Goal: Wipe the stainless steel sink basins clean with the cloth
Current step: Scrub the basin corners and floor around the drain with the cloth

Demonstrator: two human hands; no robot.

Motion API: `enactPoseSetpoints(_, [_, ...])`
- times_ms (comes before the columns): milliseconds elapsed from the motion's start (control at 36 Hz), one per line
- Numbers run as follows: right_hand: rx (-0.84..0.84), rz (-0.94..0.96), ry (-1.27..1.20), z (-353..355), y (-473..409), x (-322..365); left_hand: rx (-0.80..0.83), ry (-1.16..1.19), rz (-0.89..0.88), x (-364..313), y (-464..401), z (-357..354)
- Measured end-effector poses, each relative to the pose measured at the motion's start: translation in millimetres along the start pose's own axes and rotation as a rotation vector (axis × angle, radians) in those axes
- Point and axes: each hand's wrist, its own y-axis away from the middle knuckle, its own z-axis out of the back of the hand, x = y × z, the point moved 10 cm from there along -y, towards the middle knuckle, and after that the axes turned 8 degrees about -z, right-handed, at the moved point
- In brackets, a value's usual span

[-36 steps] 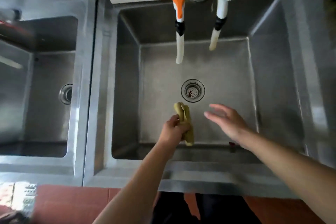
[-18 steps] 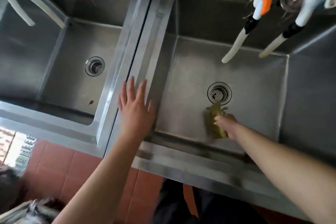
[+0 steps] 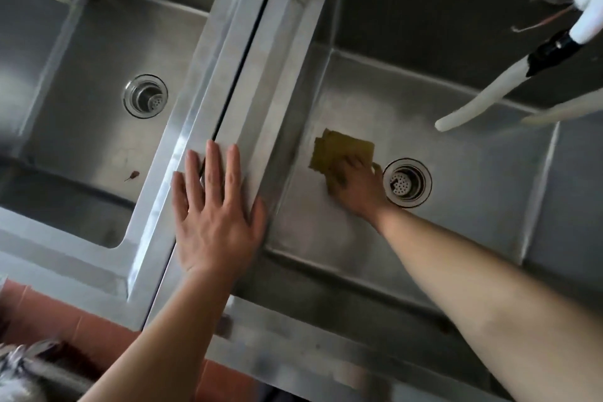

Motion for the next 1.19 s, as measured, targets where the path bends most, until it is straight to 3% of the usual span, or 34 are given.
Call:
enactPoseSetpoints(111, [-0.114, -0.032, -0.136, 6.9, -20.7, -5.9, -0.01, -0.006, -0.008, -2.1, -1.7, 1.3])
enactPoseSetpoints(278, [0.011, -0.05, 0.123, -21.2, -48.4, -5.5, -0.05, -0.017, -0.017, -3.8, -0.8, 5.2])
enactPoseSetpoints(417, [-0.044, 0.147, 0.13, -48.6, -9.1, 24.5, -0.032, -0.027, -0.014, -3.5, -0.9, 4.5])
enactPoseSetpoints(583, [0.247, 0.597, 0.251, -129.2, 97.0, 60.4, -0.038, -0.027, -0.009, -3.3, -0.5, 5.8])
enactPoseSetpoints(639, [0.312, 0.665, 0.31, -141.1, 118.3, 55.9, -0.045, -0.03, -0.01, -2.9, -0.1, 5.4])
enactPoseSetpoints(778, [0.515, 0.862, 0.482, -110.7, 122.2, 48.8, -0.04, -0.038, -0.002, -2.5, -0.1, 4.9])
enactPoseSetpoints(833, [0.601, 0.845, 0.542, -90.3, 116.1, 44.5, -0.028, -0.036, 0.001, -2.7, -0.2, 4.2])
enactPoseSetpoints(889, [0.548, 0.768, 0.523, -69.7, 98.7, 47.4, -0.018, -0.035, 0.005, -2.9, -0.5, 4.2])
enactPoseSetpoints(1000, [0.16, 0.6, 0.337, -32.7, 57.4, 78.2, -0.015, -0.033, 0.014, -3.4, -0.3, 5.9])
enactPoseSetpoints(1056, [0.053, 0.524, 0.218, -36.4, 51.5, 97.6, -0.015, -0.036, 0.018, -4.0, -0.2, 6.3])
enactPoseSetpoints(1139, [0.063, 0.569, 0.147, -71.5, 62.5, 124.3, -0.026, -0.038, 0.022, -3.2, -0.5, 7.9])
enactPoseSetpoints(1194, [0.134, 0.637, 0.228, -102.3, 76.0, 127.0, -0.027, -0.035, 0.024, -2.5, -0.8, 7.9])
